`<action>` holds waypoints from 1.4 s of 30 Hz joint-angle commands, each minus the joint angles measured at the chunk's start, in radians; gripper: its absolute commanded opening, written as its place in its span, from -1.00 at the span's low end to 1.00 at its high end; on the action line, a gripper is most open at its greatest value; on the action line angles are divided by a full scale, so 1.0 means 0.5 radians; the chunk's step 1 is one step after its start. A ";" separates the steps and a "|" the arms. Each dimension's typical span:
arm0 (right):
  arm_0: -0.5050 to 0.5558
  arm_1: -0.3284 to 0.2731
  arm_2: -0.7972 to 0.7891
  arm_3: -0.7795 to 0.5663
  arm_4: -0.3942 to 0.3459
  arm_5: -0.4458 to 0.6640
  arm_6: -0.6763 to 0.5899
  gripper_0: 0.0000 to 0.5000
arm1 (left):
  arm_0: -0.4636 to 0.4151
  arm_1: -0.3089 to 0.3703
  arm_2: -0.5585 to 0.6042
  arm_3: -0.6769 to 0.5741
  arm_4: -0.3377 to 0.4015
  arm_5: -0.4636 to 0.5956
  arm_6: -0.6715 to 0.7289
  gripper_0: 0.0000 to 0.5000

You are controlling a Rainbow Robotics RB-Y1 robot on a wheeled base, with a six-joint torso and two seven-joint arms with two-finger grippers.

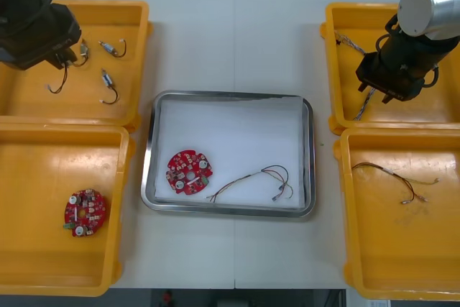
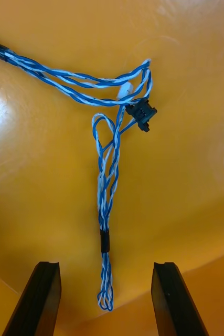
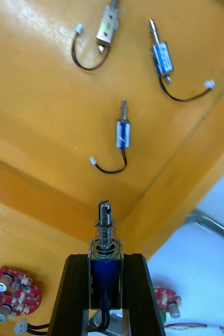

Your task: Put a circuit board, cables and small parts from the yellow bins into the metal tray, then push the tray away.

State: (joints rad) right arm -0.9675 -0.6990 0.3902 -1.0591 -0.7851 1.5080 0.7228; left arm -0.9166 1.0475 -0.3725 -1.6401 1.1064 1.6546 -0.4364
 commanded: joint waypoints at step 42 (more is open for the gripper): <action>0.110 0.057 0.036 0.112 -0.154 -0.227 0.273 1.00 | 0.281 -1.328 -0.522 -0.125 -1.627 -0.029 0.778 -1.00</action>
State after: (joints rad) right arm -0.9296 -0.6789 0.3977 -0.9967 -0.8521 1.4015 0.8365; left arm -0.7772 0.4063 -0.6161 -1.6921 0.2997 1.6504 -0.0187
